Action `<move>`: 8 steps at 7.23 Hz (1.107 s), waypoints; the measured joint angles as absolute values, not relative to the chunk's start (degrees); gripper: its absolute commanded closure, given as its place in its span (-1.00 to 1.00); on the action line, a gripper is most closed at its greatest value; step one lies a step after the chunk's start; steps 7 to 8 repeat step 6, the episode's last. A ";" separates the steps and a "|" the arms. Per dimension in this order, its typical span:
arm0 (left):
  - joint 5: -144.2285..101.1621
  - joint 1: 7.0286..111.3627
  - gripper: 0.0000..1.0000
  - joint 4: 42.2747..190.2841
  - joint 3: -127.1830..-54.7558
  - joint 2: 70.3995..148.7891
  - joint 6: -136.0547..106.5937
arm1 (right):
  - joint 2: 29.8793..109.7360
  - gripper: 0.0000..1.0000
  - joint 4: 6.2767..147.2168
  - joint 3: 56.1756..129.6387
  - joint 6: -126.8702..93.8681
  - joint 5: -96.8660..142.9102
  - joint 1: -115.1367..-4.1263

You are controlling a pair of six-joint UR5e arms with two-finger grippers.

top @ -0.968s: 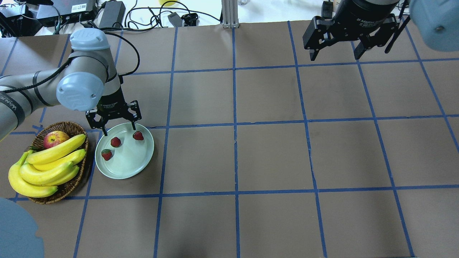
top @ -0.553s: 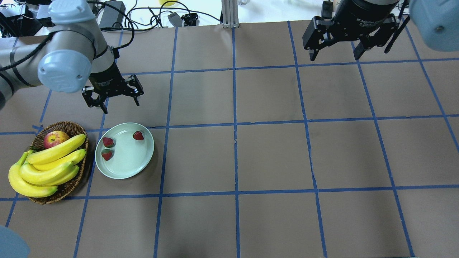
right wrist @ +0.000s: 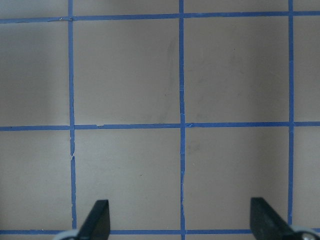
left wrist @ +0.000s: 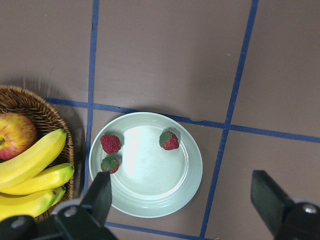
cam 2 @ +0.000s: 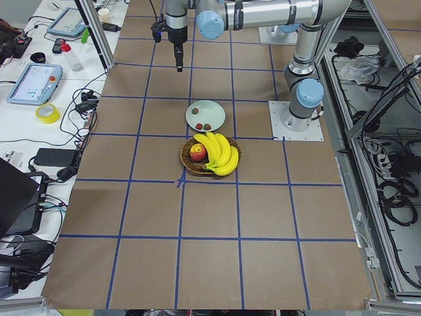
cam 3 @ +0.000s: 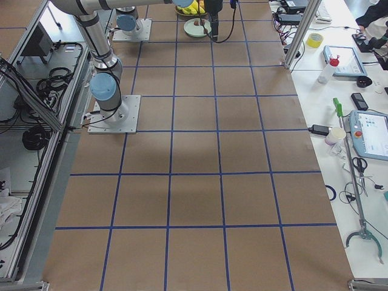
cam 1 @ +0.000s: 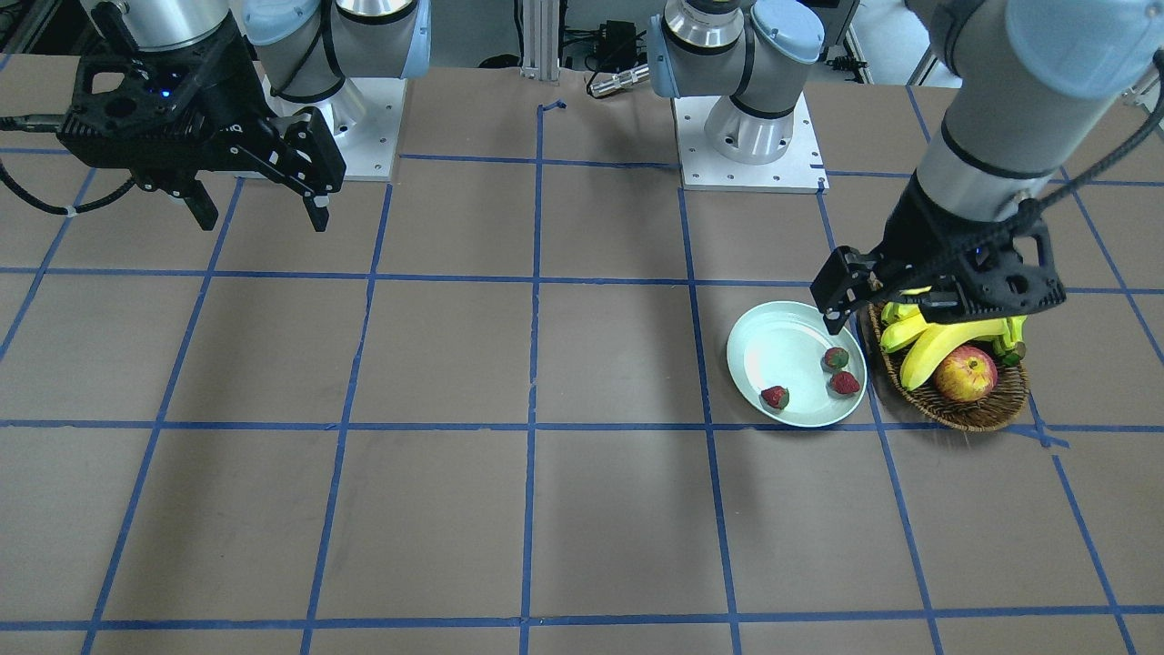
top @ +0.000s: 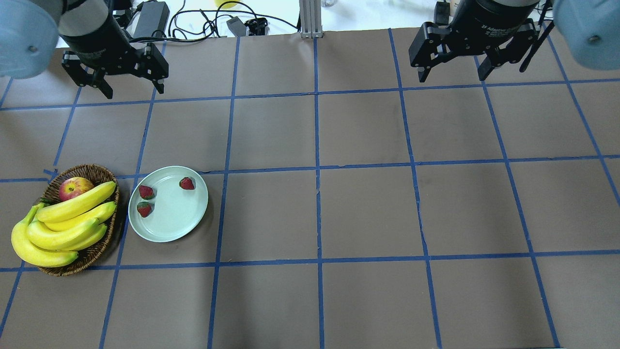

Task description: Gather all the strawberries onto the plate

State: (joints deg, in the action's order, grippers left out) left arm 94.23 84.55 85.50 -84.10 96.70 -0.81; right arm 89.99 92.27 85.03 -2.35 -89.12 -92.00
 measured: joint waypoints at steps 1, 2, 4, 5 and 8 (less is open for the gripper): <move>93.89 85.21 -1.00 87.33 -83.57 95.29 -0.62 | 90.00 -1.00 92.23 85.08 -2.31 -89.14 -92.02; 92.11 85.90 -1.00 88.38 -83.68 94.51 -0.51 | 90.00 -1.00 92.21 85.08 -2.30 -89.18 -92.02; 88.65 87.45 -1.00 89.56 -85.07 94.01 -0.36 | 90.00 -1.00 92.20 85.14 -2.29 -89.19 -92.02; 88.25 87.63 -1.00 89.85 -85.57 93.74 -0.26 | 90.00 -1.00 92.20 85.15 -2.28 -89.15 -92.02; 88.17 87.57 -1.00 90.09 -85.81 93.46 -0.12 | 90.00 -1.00 92.20 85.16 -2.29 -89.13 -92.02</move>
